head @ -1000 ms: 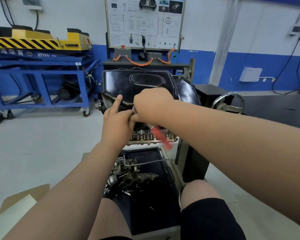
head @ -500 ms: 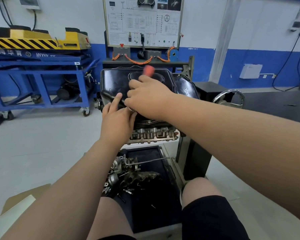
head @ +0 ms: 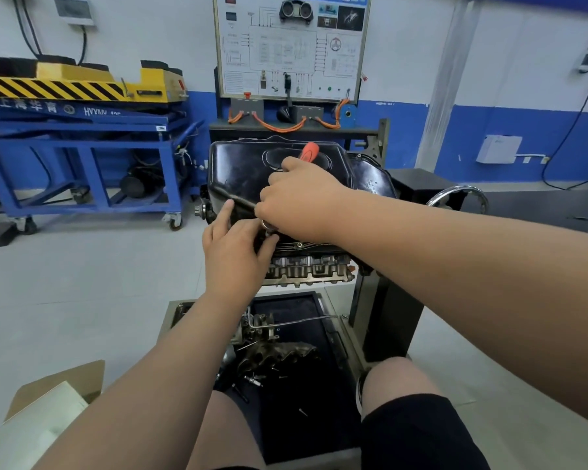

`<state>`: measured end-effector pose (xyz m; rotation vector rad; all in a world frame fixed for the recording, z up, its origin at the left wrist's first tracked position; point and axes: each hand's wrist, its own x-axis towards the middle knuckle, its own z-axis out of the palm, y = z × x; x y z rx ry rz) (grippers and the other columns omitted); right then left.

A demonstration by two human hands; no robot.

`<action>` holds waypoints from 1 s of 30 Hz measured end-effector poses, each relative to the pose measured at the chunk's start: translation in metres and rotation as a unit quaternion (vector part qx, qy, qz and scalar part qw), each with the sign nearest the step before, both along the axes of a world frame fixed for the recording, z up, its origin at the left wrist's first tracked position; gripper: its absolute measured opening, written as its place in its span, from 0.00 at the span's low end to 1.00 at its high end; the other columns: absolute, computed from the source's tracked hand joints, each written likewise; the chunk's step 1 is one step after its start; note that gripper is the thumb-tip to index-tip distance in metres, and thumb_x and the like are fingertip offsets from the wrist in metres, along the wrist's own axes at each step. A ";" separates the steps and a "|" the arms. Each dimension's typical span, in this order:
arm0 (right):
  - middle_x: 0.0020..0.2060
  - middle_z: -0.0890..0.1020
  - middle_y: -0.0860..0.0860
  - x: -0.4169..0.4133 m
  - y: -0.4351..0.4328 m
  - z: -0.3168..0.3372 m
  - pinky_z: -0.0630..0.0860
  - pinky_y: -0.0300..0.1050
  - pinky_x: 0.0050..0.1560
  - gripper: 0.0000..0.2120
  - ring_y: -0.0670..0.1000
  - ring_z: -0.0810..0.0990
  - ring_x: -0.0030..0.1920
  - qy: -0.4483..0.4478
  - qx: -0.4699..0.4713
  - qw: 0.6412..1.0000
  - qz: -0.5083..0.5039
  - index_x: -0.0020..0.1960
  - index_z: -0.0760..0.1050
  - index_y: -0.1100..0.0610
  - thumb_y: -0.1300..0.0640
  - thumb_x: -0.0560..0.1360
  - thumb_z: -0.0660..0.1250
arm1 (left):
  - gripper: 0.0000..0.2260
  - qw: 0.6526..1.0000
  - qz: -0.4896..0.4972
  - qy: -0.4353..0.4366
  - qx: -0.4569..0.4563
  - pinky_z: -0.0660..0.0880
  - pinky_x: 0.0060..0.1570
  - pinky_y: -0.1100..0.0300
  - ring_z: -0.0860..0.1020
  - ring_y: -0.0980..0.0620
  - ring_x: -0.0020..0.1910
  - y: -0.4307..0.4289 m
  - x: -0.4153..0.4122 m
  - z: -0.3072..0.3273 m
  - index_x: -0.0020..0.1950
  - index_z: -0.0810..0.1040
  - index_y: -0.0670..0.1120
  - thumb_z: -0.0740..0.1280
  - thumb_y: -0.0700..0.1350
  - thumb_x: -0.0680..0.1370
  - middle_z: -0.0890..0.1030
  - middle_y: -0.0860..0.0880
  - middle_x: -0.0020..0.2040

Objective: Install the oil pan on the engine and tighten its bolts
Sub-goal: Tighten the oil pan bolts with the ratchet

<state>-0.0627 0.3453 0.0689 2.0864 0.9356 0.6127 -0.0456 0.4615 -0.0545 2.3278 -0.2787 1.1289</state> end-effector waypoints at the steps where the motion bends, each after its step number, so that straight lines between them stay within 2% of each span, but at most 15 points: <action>1: 0.47 0.81 0.48 0.000 0.000 0.000 0.62 0.46 0.49 0.08 0.53 0.75 0.51 -0.005 -0.019 1.000 0.017 0.50 0.76 0.52 0.58 0.77 0.59 | 0.05 1.000 0.010 -0.002 -0.007 0.60 0.62 0.49 0.70 0.42 0.66 -0.001 -0.001 0.001 0.40 0.78 0.47 0.71 0.46 0.74 0.82 0.50 0.42; 3: 0.46 0.81 0.48 0.000 0.002 0.005 0.64 0.46 0.49 0.08 0.54 0.76 0.51 -0.006 -0.026 0.998 0.048 0.49 0.76 0.52 0.60 0.77 0.59 | 0.07 0.999 0.011 -0.035 0.007 0.61 0.54 0.53 0.77 0.43 0.51 0.000 -0.002 0.008 0.37 0.77 0.47 0.68 0.47 0.74 0.78 0.53 0.34; 4: 0.45 0.81 0.48 0.000 0.003 0.010 0.66 0.46 0.49 0.08 0.54 0.77 0.50 -0.009 -0.023 0.998 0.056 0.48 0.76 0.52 0.60 0.77 0.59 | 0.09 0.999 0.008 -0.051 0.017 0.60 0.50 0.55 0.77 0.44 0.44 0.003 -0.002 0.013 0.35 0.75 0.49 0.67 0.48 0.74 0.74 0.55 0.32; 6: 0.42 0.80 0.49 0.001 0.006 0.022 0.66 0.48 0.45 0.07 0.55 0.77 0.47 -0.012 -0.006 0.998 0.061 0.45 0.75 0.53 0.59 0.77 0.58 | 0.10 0.998 -0.002 -0.051 0.038 0.57 0.46 0.57 0.75 0.47 0.39 0.012 0.001 0.026 0.36 0.74 0.50 0.66 0.49 0.76 0.71 0.56 0.32; 8: 0.35 0.75 0.48 0.002 0.010 0.031 0.65 0.48 0.42 0.08 0.55 0.77 0.43 -0.003 0.014 0.999 0.047 0.39 0.69 0.52 0.58 0.77 0.58 | 0.09 0.998 -0.014 -0.031 0.061 0.57 0.47 0.58 0.75 0.48 0.39 0.022 0.004 0.034 0.39 0.77 0.49 0.66 0.50 0.78 0.74 0.56 0.33; 11: 0.29 0.65 0.48 0.002 0.019 0.035 0.68 0.48 0.39 0.17 0.54 0.72 0.36 -0.001 0.054 0.998 0.028 0.31 0.60 0.52 0.58 0.77 0.59 | 0.09 0.997 -0.017 -0.020 0.071 0.56 0.52 0.58 0.76 0.49 0.41 0.035 0.005 0.040 0.42 0.80 0.48 0.65 0.50 0.78 0.78 0.53 0.33; 15: 0.30 0.64 0.50 -0.004 0.030 0.031 0.61 0.44 0.31 0.17 0.52 0.65 0.29 0.003 0.076 0.997 0.007 0.31 0.59 0.54 0.63 0.76 0.59 | 0.09 0.996 -0.004 -0.047 0.074 0.56 0.54 0.58 0.76 0.48 0.38 0.047 0.006 0.036 0.41 0.79 0.47 0.65 0.49 0.79 0.80 0.51 0.32; 19: 0.30 0.61 0.50 -0.011 0.037 0.030 0.54 0.43 0.27 0.18 0.50 0.60 0.28 0.002 0.078 0.997 0.007 0.31 0.55 0.56 0.65 0.76 0.58 | 0.12 0.997 -0.007 -0.067 0.035 0.56 0.54 0.59 0.74 0.48 0.32 0.051 0.007 0.031 0.36 0.75 0.47 0.62 0.49 0.78 0.78 0.49 0.29; 22: 0.30 0.61 0.51 -0.012 0.043 0.031 0.55 0.43 0.27 0.18 0.50 0.60 0.27 0.004 0.081 0.997 0.013 0.31 0.55 0.56 0.66 0.76 0.57 | 0.11 0.998 -0.020 -0.065 -0.011 0.59 0.54 0.57 0.71 0.49 0.29 0.049 0.008 0.027 0.37 0.75 0.48 0.62 0.49 0.78 0.78 0.48 0.28; 26: 0.30 0.62 0.50 -0.010 0.049 0.027 0.55 0.42 0.27 0.18 0.50 0.60 0.27 0.003 0.076 0.997 0.005 0.31 0.55 0.55 0.66 0.76 0.58 | 0.11 0.998 -0.026 -0.062 -0.012 0.65 0.55 0.50 0.65 0.54 0.26 0.050 0.012 0.021 0.38 0.77 0.47 0.61 0.49 0.78 0.78 0.50 0.28; 30: 0.30 0.62 0.50 -0.007 0.050 0.023 0.57 0.42 0.27 0.18 0.51 0.60 0.27 0.005 0.075 0.997 0.002 0.31 0.55 0.55 0.65 0.76 0.57 | 0.10 0.998 -0.022 -0.048 -0.019 0.61 0.56 0.54 0.67 0.50 0.28 0.053 0.013 0.016 0.41 0.78 0.47 0.61 0.49 0.78 0.79 0.49 0.30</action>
